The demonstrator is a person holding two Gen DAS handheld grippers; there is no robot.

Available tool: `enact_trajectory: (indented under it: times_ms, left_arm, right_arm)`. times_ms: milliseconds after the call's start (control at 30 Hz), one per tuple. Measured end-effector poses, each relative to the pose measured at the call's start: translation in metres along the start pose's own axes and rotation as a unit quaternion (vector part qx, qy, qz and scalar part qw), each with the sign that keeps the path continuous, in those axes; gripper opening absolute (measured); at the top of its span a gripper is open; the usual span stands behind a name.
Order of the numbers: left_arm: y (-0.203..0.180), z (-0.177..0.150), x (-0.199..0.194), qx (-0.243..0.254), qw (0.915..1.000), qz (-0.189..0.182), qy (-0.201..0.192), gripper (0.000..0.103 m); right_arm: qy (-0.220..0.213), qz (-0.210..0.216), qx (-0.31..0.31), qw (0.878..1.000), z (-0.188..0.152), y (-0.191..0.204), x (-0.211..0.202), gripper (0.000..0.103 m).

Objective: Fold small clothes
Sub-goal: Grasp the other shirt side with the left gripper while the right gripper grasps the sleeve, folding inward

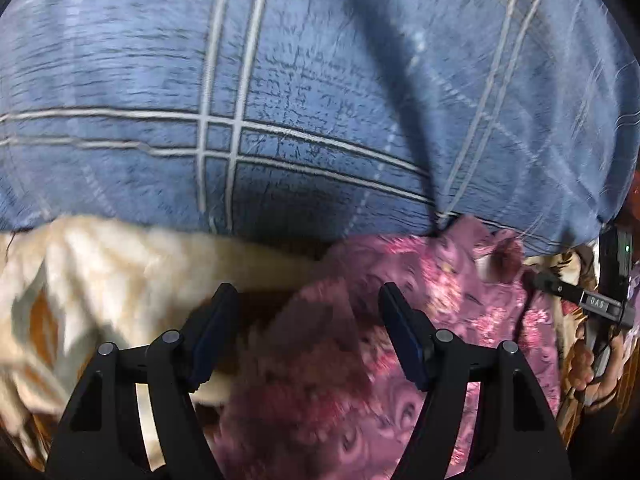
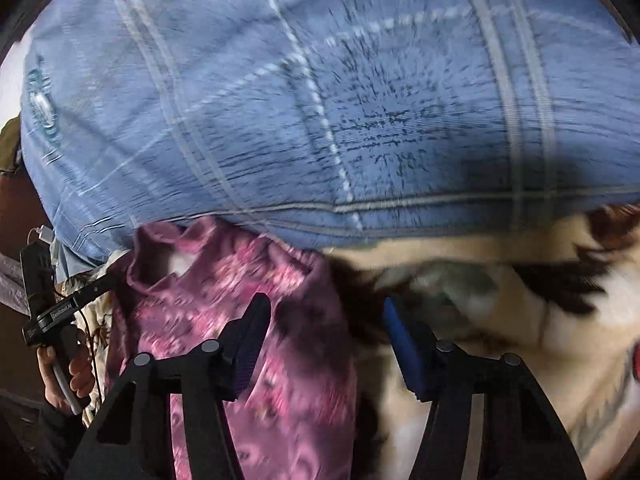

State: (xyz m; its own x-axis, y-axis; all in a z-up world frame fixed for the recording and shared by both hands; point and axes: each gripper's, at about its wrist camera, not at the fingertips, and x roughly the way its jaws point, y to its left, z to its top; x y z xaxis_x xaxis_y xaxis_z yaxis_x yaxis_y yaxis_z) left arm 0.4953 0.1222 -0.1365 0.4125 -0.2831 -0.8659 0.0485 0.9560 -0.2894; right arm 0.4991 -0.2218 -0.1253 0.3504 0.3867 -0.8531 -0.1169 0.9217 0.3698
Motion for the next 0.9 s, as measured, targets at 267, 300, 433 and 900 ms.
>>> enact_trajectory:
  times_ms: [267, 300, 433, 900]
  left_arm:
    - [0.014, -0.004, 0.007, -0.001, 0.9982, -0.059, 0.011, 0.005]
    - [0.016, -0.005, 0.002, -0.003, 0.9983, -0.059, 0.005, 0.005]
    - [0.025, -0.01, -0.039, -0.011, 0.9961, -0.086, -0.017, 0.004]
    - [0.013, -0.186, -0.243, 0.032, 0.9814, -0.157, -0.107, 0.004]
  right_arm:
    - [0.0, 0.011, -0.017, 1.0, -0.003, -0.004, 0.012, 0.013]
    - [-0.002, 0.008, -0.019, 1.0, -0.003, -0.004, 0.01, 0.011]
    - [-0.039, 0.023, -0.02, 0.999, -0.013, -0.002, -0.03, 0.009]
    - [-0.146, 0.058, -0.117, 0.981, -0.211, 0.064, -0.221, 0.008]
